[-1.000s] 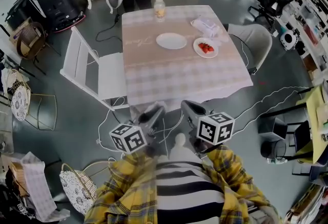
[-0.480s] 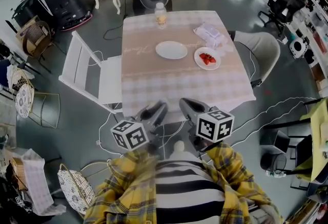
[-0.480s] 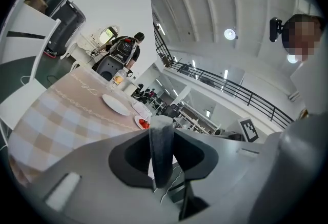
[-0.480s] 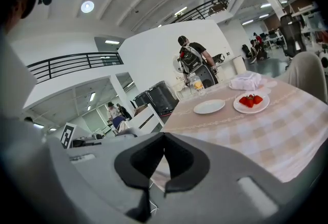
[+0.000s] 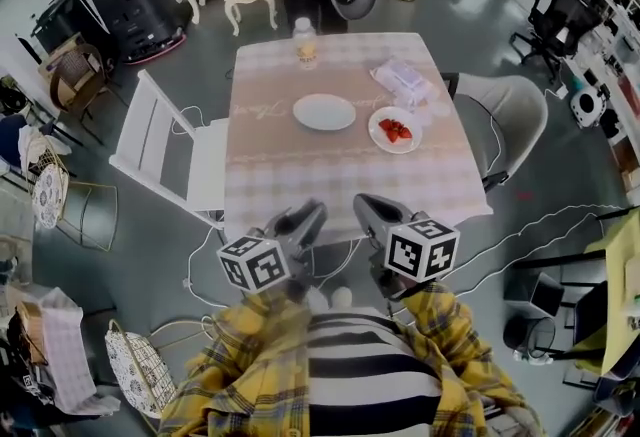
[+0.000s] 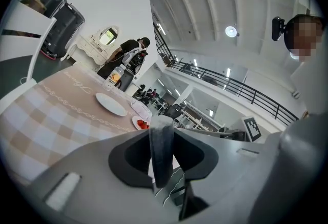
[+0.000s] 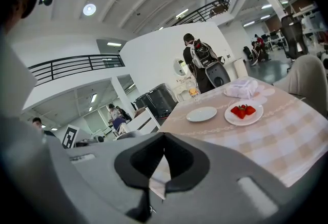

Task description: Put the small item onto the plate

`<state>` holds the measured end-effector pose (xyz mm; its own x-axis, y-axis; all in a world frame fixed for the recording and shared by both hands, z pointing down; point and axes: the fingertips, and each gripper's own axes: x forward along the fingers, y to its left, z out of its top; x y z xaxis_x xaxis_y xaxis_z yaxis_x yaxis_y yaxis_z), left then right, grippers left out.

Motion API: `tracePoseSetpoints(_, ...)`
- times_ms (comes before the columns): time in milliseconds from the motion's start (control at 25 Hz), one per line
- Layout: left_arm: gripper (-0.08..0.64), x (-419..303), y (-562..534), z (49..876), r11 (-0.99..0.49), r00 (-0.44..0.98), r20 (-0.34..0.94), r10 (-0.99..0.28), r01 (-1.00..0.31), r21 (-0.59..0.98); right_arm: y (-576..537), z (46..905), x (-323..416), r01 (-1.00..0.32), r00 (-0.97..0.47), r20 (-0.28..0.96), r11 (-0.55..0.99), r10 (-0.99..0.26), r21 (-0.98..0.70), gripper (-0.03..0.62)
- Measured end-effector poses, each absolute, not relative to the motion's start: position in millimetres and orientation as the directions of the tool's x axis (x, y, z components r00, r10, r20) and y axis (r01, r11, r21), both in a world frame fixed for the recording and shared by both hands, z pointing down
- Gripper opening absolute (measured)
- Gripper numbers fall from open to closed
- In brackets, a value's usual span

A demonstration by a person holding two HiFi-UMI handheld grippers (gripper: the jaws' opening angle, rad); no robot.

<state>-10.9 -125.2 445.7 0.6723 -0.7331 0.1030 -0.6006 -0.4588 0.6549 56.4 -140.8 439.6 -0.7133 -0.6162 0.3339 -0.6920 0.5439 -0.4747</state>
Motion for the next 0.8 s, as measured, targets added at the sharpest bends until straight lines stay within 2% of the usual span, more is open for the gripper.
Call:
tracePoseSetpoints(200,0.092,-9,-127,451,-0.445,0.669,0.136,-0.73,-0.617,0.649,-141,443,65,-0.691,-0.712,0.329,0.533,-0.62,-0.489,0.002)
tracePoseSetpoints(560,0.092,-5,-161,439,-0.475,0.677,0.124,-0.725,-0.623,0.622,-167,445,63,-0.706,-0.701,0.349,0.534,-0.622,-0.465,0.002)
tracePoseSetpoints(800,0.092,-28,-196,438,-0.489,0.676,0.12,-0.727,-0.633,0.6,-202,441,31,-0.714,-0.696,0.357,0.547,-0.623,-0.437,0.002)
